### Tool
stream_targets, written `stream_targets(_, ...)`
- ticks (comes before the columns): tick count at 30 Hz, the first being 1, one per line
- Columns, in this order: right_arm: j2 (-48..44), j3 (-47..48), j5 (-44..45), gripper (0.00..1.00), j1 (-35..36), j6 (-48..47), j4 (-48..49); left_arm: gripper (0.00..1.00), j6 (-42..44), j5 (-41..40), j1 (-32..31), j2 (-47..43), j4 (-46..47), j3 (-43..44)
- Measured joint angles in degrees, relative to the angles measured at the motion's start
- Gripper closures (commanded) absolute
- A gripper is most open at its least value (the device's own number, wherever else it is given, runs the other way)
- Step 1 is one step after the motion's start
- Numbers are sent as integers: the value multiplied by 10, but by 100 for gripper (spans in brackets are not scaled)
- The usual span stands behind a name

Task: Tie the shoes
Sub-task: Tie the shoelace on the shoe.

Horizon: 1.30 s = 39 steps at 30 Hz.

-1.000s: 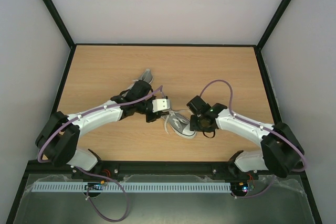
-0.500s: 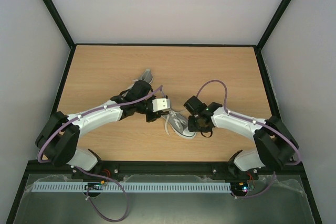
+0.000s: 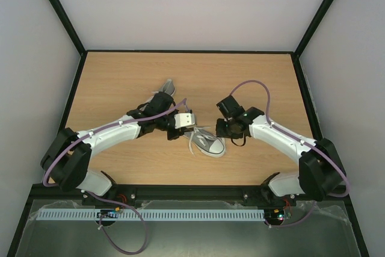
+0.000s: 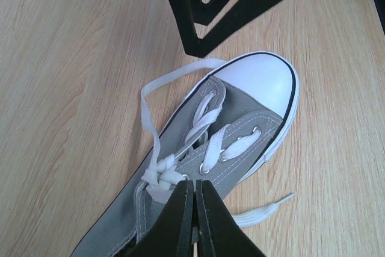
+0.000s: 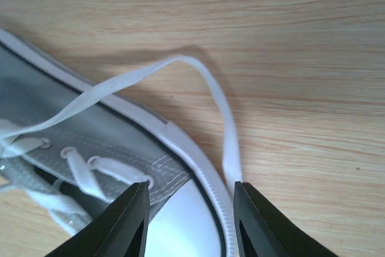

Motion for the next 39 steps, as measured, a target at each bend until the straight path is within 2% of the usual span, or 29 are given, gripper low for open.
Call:
stream_targets(10, 78, -29, -2, 60, -30, -26, 19, 98, 6, -1, 0, 0, -8, 0)
stream_targets(12, 85, -35, -12, 68, -32, -30, 26, 98, 6, -1, 0, -2, -8, -2)
stream_targets(15, 86, -37, -24, 89, -34, -36, 40, 98, 5, -2, 0, -9, -8, -8)
stream_targets(17, 93, -39, -20, 97, -33, -46, 49, 97, 3, -3, 0, -12, -7, -11)
stream_targets(26, 130, -17, 40, 97, -45, -83, 45, 97, -7, -7, 0, -16, 4, -19)
stream_targets(34, 129, 19, 41, 99, -47, -100, 15, 97, -7, -9, 0, -22, 5, -21)
stream_targets(37, 106, 71, 10, 99, -47, -110, 0, 97, -7, -10, 0, -22, 6, -24)
stream_targets(39, 79, 97, -64, 99, -49, -118, 15, 97, -7, -9, 0, -22, 6, -26)
